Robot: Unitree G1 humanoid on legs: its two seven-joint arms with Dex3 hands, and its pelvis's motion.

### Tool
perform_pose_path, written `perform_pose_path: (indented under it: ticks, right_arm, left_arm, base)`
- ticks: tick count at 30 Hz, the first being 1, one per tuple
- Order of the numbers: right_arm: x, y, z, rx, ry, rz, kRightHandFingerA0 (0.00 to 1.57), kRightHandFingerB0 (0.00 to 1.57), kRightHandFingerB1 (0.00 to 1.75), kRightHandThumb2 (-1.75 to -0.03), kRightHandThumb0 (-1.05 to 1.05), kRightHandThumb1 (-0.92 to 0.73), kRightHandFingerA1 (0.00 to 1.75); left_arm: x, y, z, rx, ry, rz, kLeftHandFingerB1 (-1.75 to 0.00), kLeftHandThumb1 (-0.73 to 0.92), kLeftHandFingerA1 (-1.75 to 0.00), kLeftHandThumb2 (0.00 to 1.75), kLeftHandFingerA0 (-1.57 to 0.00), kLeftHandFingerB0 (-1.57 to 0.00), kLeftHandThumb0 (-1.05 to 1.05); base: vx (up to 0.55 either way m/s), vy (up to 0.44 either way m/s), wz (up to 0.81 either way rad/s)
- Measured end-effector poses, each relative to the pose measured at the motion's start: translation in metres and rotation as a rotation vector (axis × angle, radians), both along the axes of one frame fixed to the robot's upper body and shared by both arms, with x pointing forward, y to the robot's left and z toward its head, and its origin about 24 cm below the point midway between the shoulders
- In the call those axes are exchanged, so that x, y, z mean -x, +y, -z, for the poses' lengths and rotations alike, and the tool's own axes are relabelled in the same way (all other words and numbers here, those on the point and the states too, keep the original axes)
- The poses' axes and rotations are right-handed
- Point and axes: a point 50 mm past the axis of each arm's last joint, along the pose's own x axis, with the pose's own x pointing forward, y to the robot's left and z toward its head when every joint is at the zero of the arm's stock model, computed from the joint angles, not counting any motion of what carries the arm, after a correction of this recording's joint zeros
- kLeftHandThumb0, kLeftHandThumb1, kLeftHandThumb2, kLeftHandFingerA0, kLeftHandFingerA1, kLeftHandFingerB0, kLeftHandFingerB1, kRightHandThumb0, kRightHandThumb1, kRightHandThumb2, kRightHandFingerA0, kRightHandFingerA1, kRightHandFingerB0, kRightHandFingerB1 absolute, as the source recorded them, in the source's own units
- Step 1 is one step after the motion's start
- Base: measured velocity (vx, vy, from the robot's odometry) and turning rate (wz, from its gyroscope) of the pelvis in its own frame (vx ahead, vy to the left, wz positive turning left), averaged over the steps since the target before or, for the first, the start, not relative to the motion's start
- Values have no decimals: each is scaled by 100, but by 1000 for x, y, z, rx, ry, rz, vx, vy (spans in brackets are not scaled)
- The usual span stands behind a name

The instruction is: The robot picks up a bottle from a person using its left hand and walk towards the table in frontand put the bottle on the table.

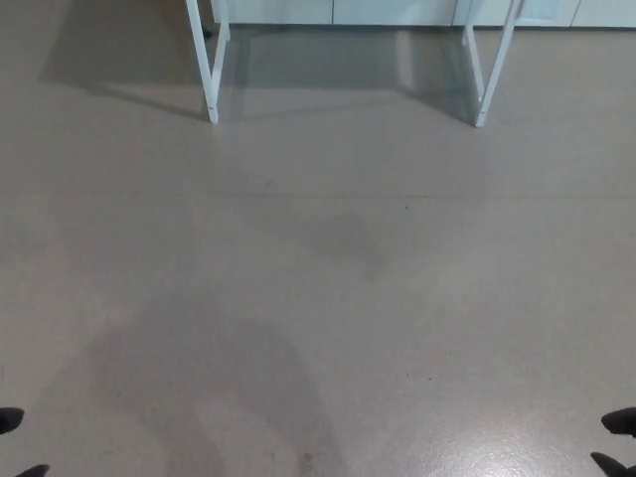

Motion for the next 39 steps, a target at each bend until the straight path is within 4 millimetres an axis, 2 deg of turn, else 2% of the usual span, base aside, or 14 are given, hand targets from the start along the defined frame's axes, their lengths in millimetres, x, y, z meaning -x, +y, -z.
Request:
perform_pose_path:
  ticks: [4, 7, 8, 16, 19, 20, 22, 23, 25, 26, 28, 29, 31, 39]
  right_arm:
    - [2, -1, 1, 0, -2, -3, 56, 43, 54, -84, -58, -48, 61]
    - [2, -1, 1, -1, -7, -6, 57, 43, 54, -84, -58, -48, 62]
    - [3, -1, 1, -2, -8, -7, 65, 49, 43, -58, -56, -61, 52]
    - [1, 0, 0, 2, -22, -16, 64, 49, 43, -58, -54, -61, 52]
    - [2, 0, 0, 3, -21, -18, 66, 50, 43, -58, -54, -61, 53]
    - [2, 0, 0, 4, -21, -20, 65, 49, 43, -58, -53, -61, 53]
    - [2, 0, 0, 4, -22, -22, 66, 49, 43, -58, -54, -61, 53]
    - [2, 0, 0, 4, -22, -22, 66, 50, 43, -58, -55, -61, 52]
    - [1, 0, 0, 6, -22, -25, 65, 50, 43, -58, -55, -61, 52]
    - [1, 0, 0, 7, -23, -27, 56, 43, 54, -84, -57, -48, 61]
    - [-1, 1, -1, 7, -26, -31, 56, 43, 54, -84, -57, -48, 60]
    - [-1, 1, -1, 7, -26, -31, 64, 49, 42, -58, -53, -60, 51]
    - [-1, 1, -1, 7, -26, -32, 64, 49, 42, -58, -54, -60, 51]
    - [-1, 2, 0, 7, -24, -35, 64, 50, 41, -59, -57, -61, 51]
  left_arm:
    - [1, 0, 0, 4, -4, 11, -39, 52, -42, 70, -31, -25, -46]
    - [2, 0, 1, 7, -4, 13, -31, 60, -36, 58, -37, -28, -38]
    - [2, 0, 1, 8, -5, 14, -31, 60, -36, 58, -38, -27, -38]
    - [1, 1, 0, 17, -22, 13, -38, 48, -44, 70, -31, -21, -49]
    - [2, 1, -1, 19, -30, 13, -50, 37, -51, 91, -7, -6, -27]
    - [3, 1, -1, 23, -37, 10, -35, 46, -40, 68, -16, -13, -54]
    - [4, 1, -1, 40, -57, 4, -48, 38, -50, 91, -1, 0, -29]
    - [5, 0, -2, 50, -69, 2, -21, 39, -37, 71, -7, -6, -56]
    - [2, -6, -6, 103, -137, 6, -18, 39, -31, 75, -6, -8, -62]
    - [0, -10, -8, 122, -163, 17, -21, 38, -27, 75, -3, -5, -58]
    - [-2, -21, -12, 169, -220, 57, -23, 37, -26, 75, -3, -5, -58]
    - [-3, -24, -14, 179, -235, 73, -23, 47, -25, 55, -4, -4, -57]
    - [-5, -33, -21, 208, -277, 113, -20, 38, -25, 76, -3, -4, -59]
    - [0, -60, -49, 266, -406, 265, -15, 39, -28, 72, -8, -8, -63]
  base:
    - [0, 0, 0]
    - [0, 0, 0]
    - [0, 0, 0]
    - [0, 0, 0]
    - [0, 0, 0]
    - [0, 0, 0]
    - [0, 0, 0]
    - [0, 0, 0]
    - [0, 0, 0]
    - [0, 0, 0]
    - [0, 0, 0]
    - [0, 0, 0]
    - [0, 0, 0]
    - [0, 0, 0]
